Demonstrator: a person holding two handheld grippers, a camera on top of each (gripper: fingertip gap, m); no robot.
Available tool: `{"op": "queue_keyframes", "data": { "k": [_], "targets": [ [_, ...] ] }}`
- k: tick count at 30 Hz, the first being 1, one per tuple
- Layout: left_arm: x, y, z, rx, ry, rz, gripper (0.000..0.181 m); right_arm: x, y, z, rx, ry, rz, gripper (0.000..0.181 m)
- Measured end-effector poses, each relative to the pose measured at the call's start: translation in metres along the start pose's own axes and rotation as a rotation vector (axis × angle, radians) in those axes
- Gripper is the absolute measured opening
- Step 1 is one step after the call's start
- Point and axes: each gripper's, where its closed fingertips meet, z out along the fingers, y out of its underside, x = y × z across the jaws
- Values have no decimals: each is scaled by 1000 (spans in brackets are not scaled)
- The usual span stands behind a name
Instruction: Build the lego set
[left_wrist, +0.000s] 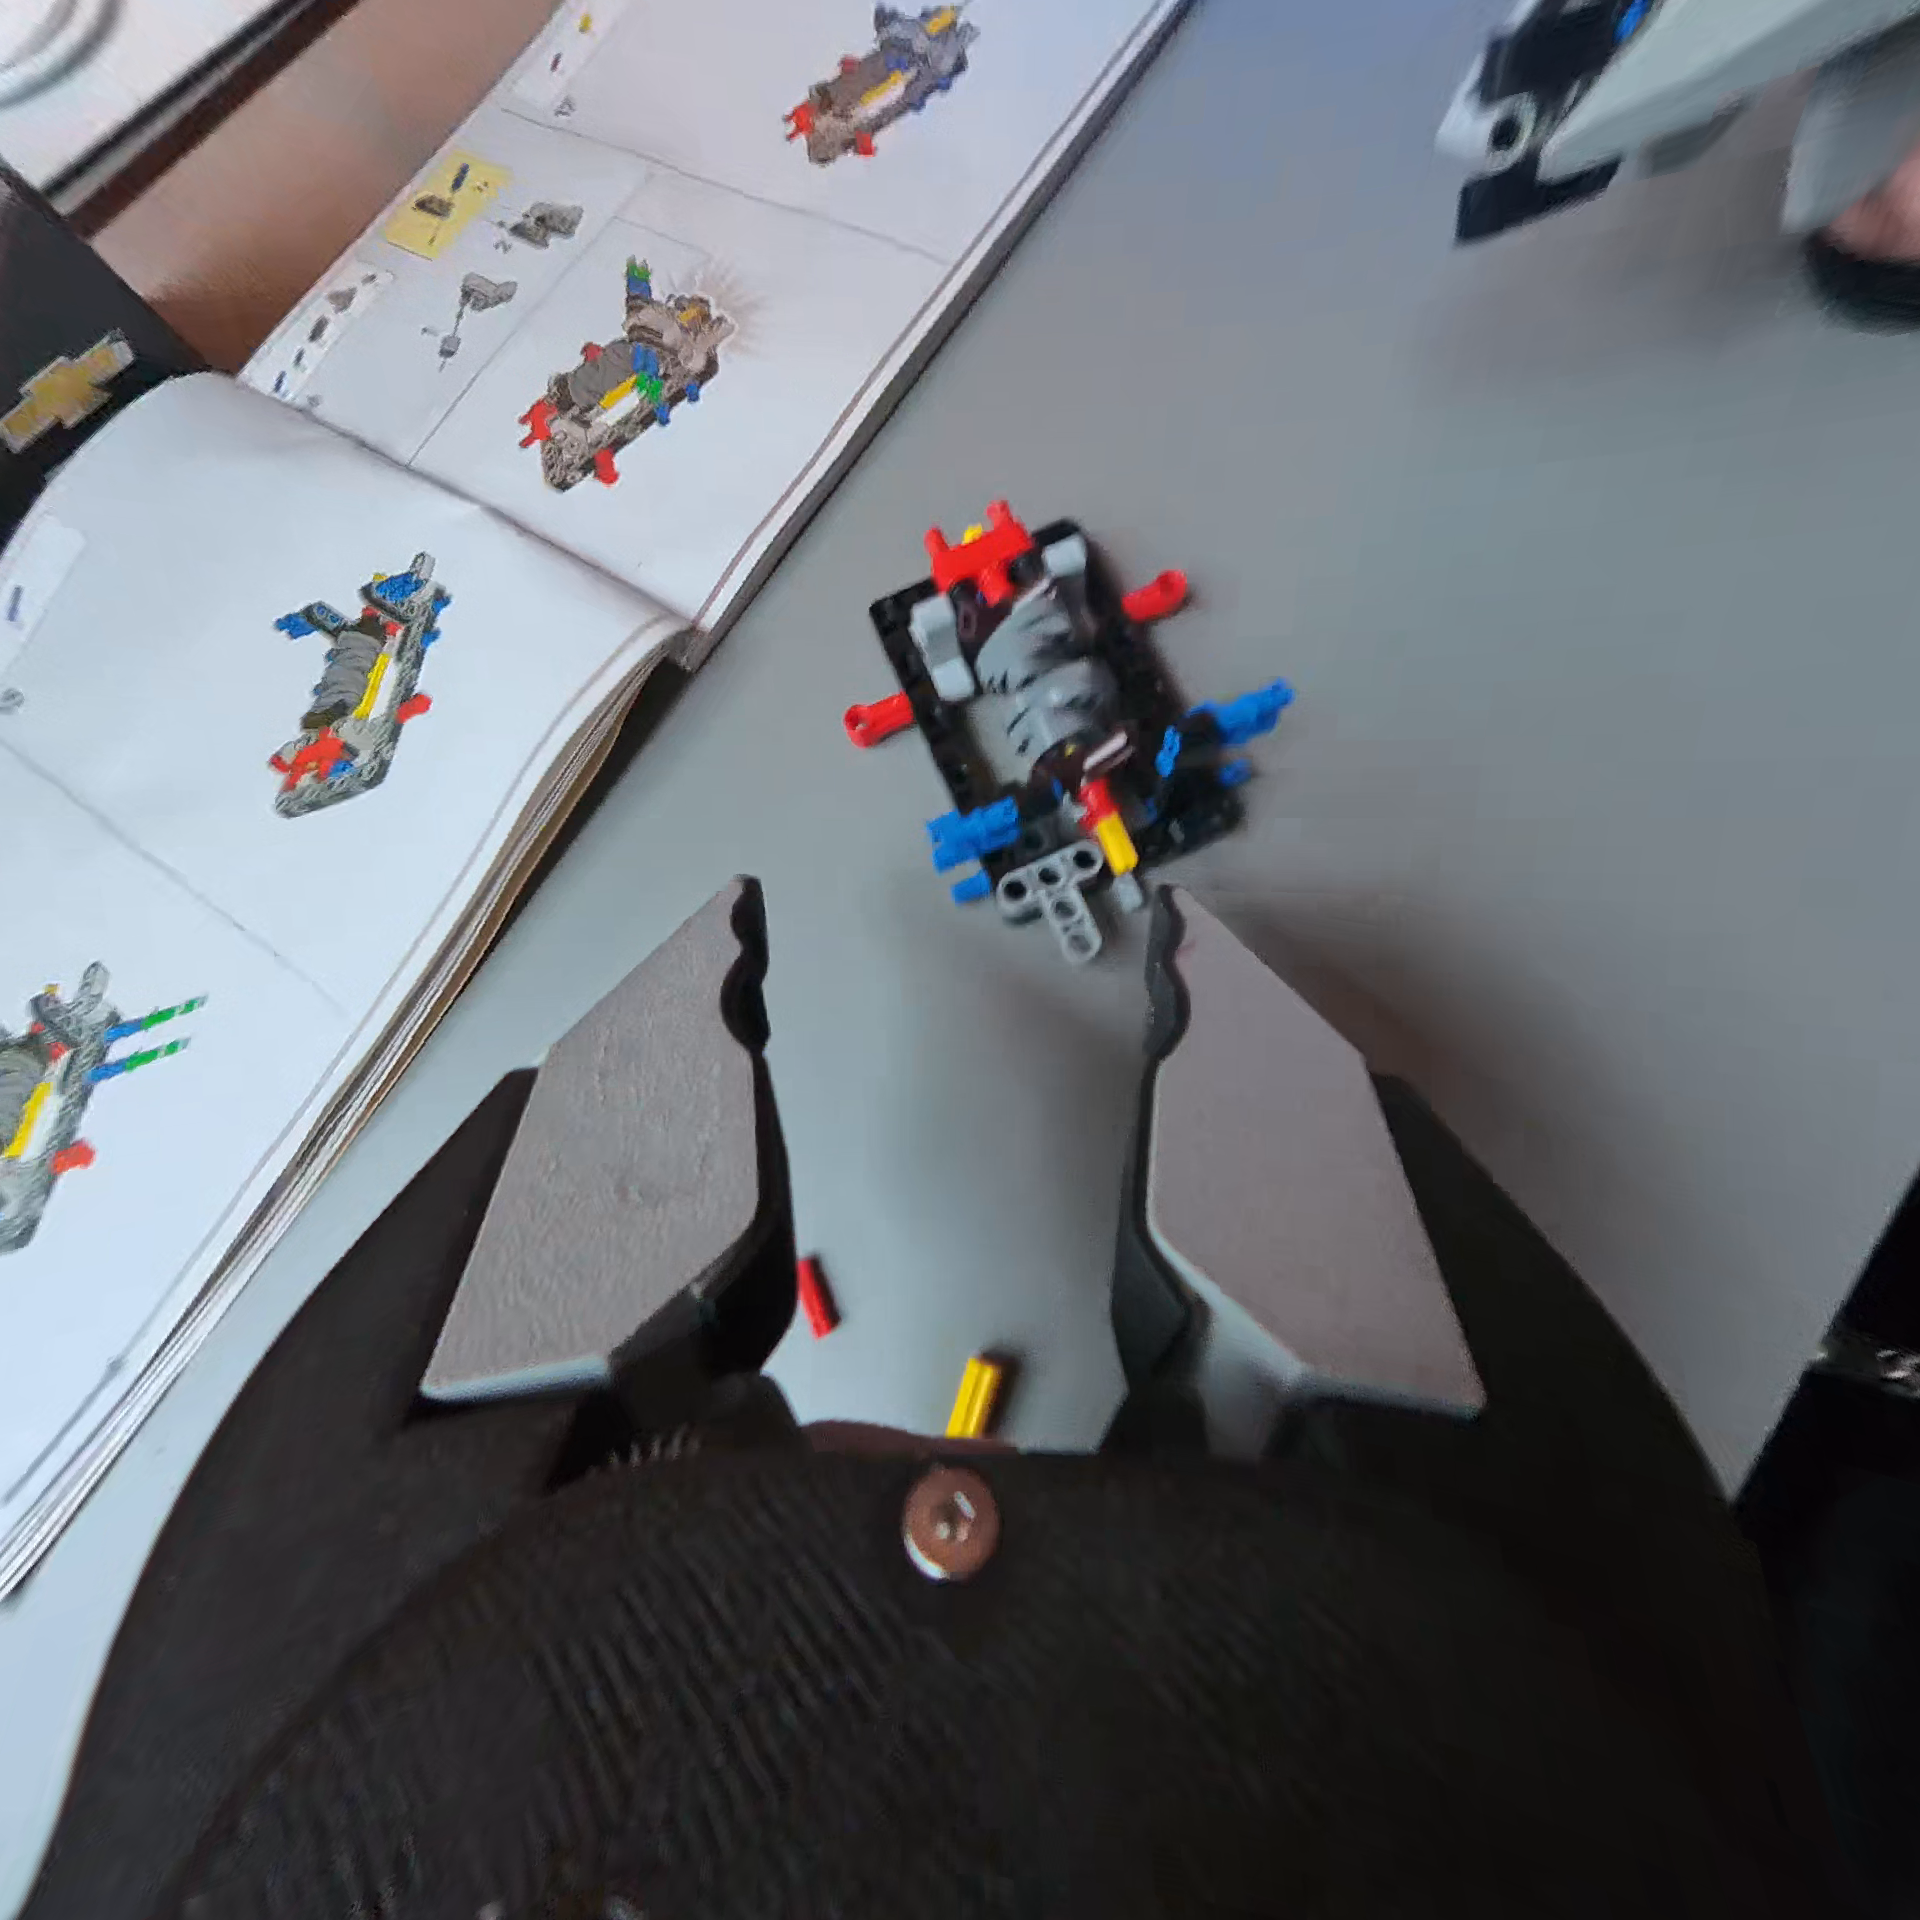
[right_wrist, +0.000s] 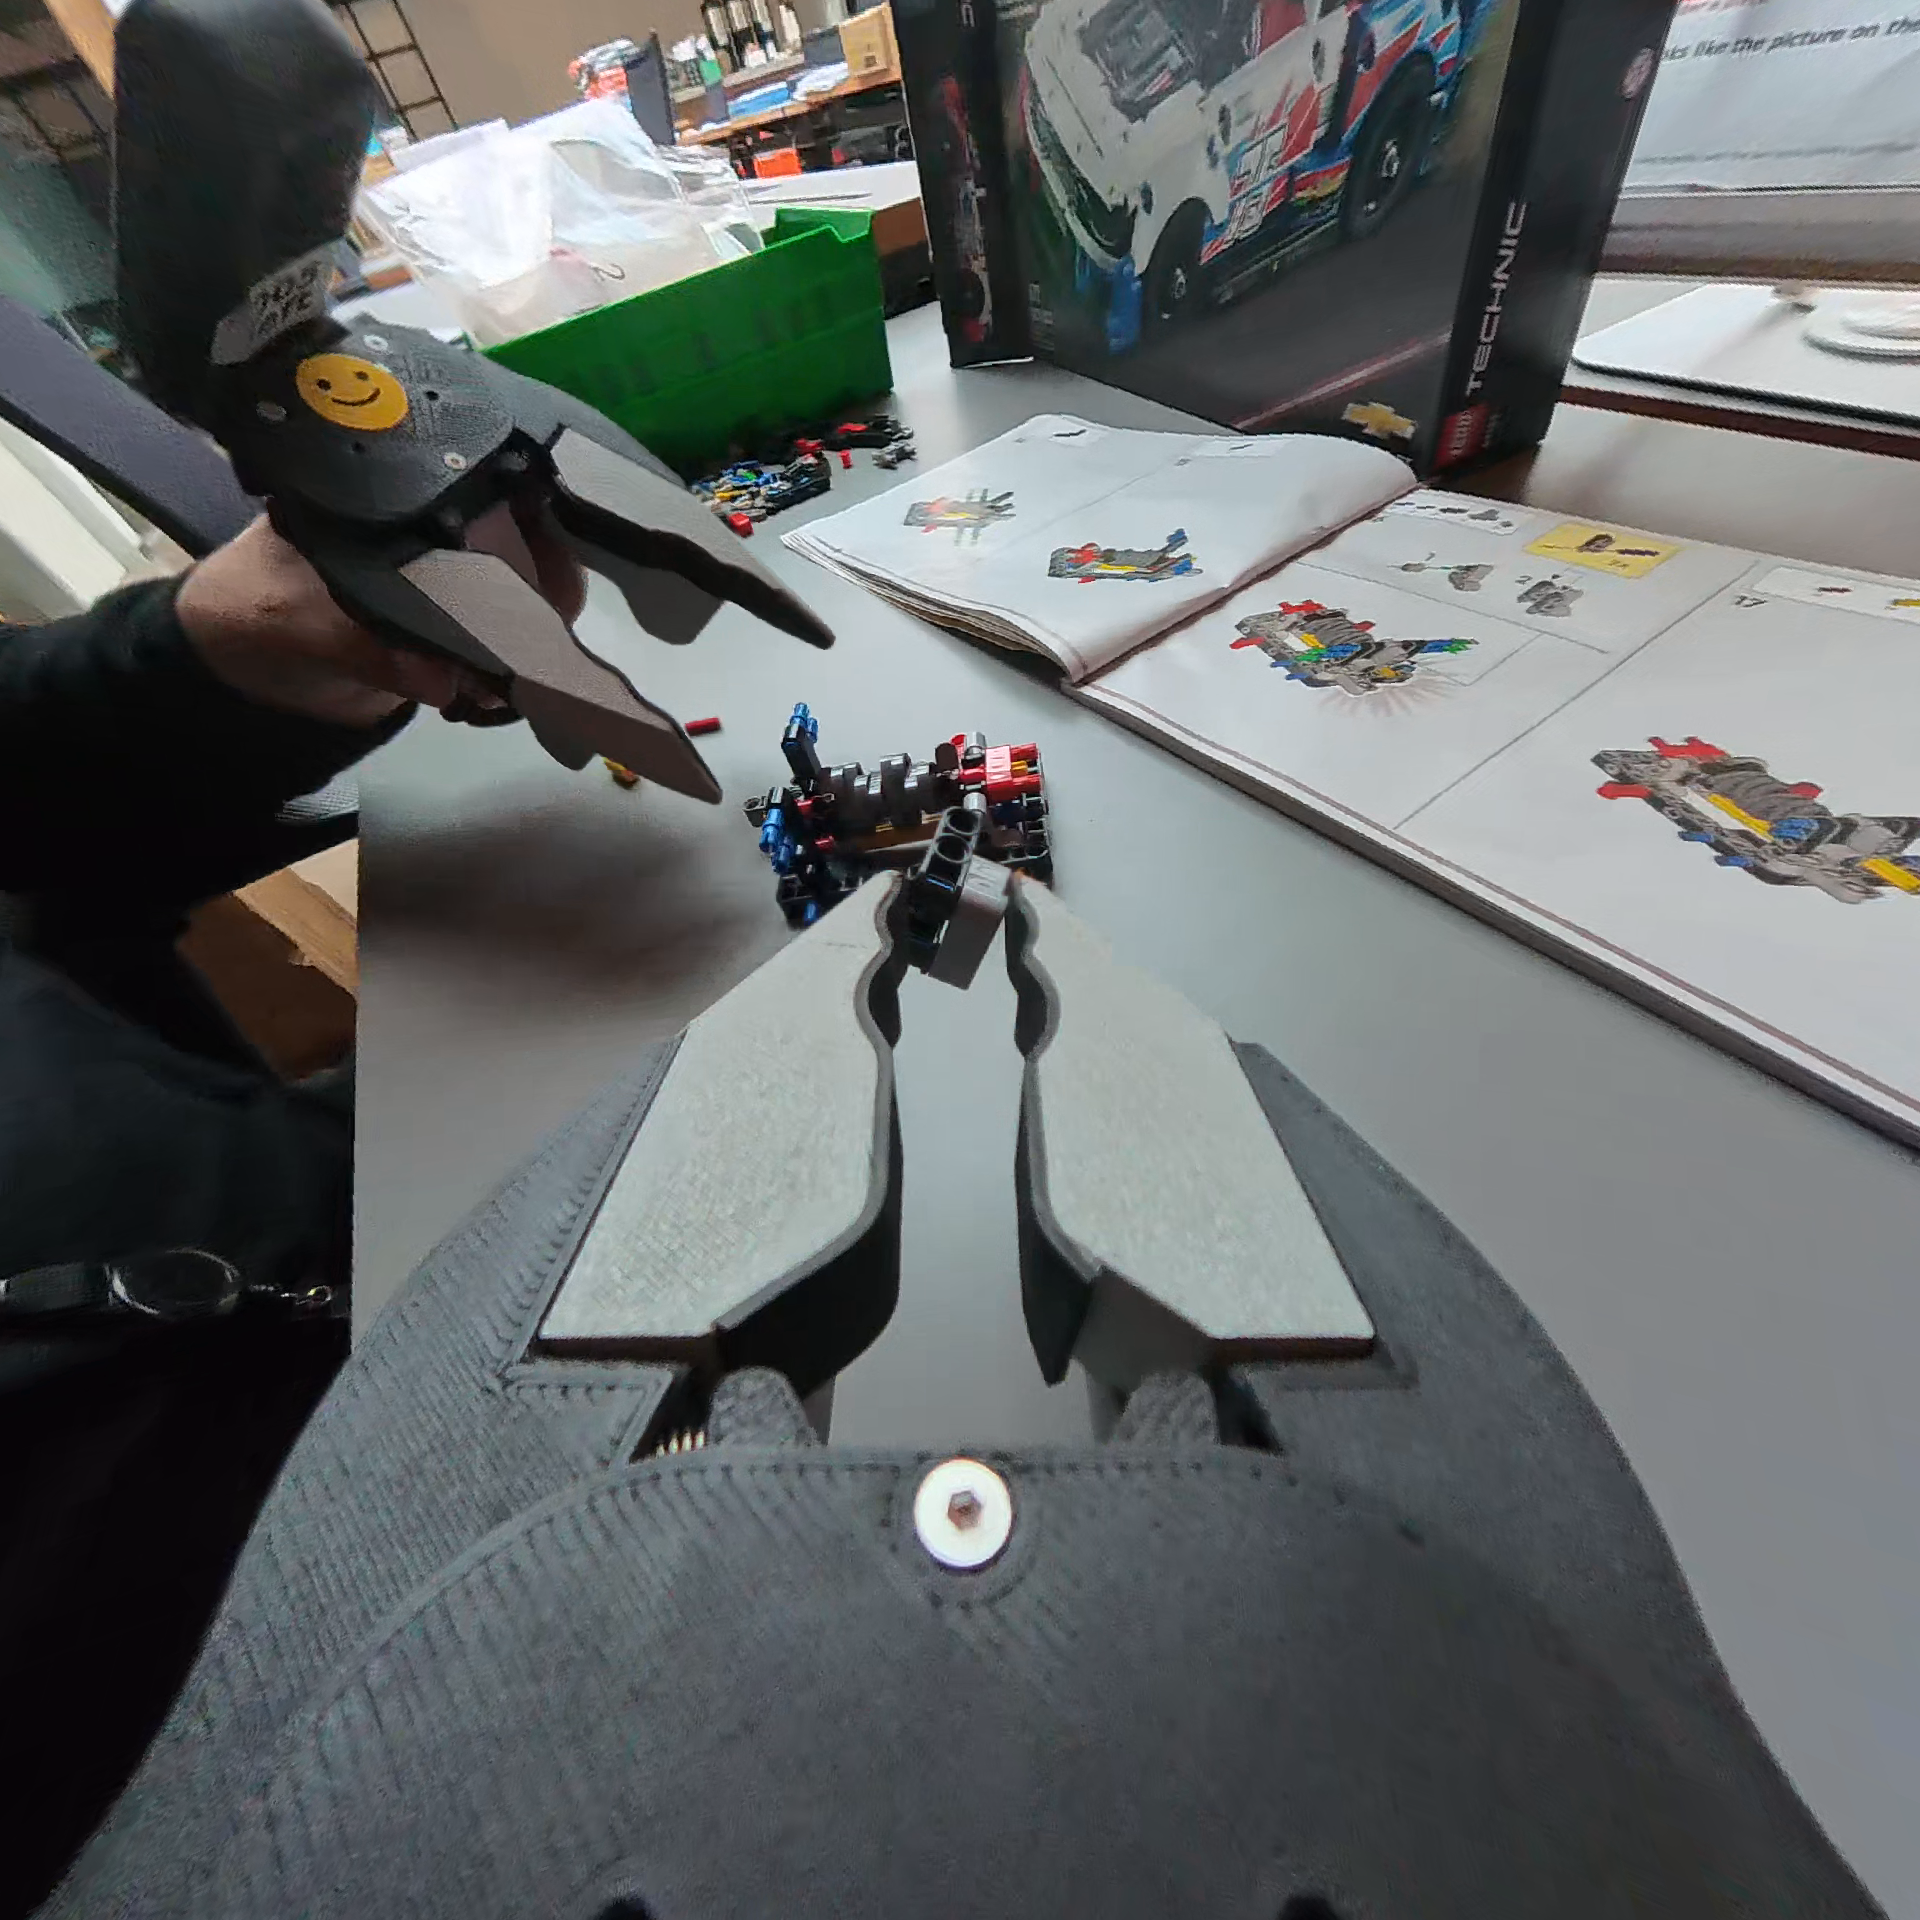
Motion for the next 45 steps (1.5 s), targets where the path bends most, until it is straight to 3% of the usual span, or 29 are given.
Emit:
{"op": "queue_keyframes", "data": {
  "k": [6, 11, 18, 29, 36, 40, 45],
  "targets": [
    [6, -21, 21, 20, 47, -131, 69, 0, 2, 1, -13, -11, 7, 15],
    [17, -16, 30, -15, 71, -76, 75, -4, 2, 2, -18, -25, -6, 14],
    [41, -6, 24, -47, 168, -41, 76, -5, 3, 2, -19, -29, -3, 15],
    [30, 6, 12, -99, 81, 55, 79, -3, 3, 2, -16, -24, 12, 15],
    [41, -12, 3, -62, 170, 72, 75, -3, 4, 4, -29, -23, 7, 14],
    [38, 7, 9, -159, 202, 74, 72, -3, 3, 3, -21, -22, 5, 14],
    [47, 20, 14, -185, 266, 102, 70, -3, 3, 3, -21, -21, 6, 14]
  ]
}}
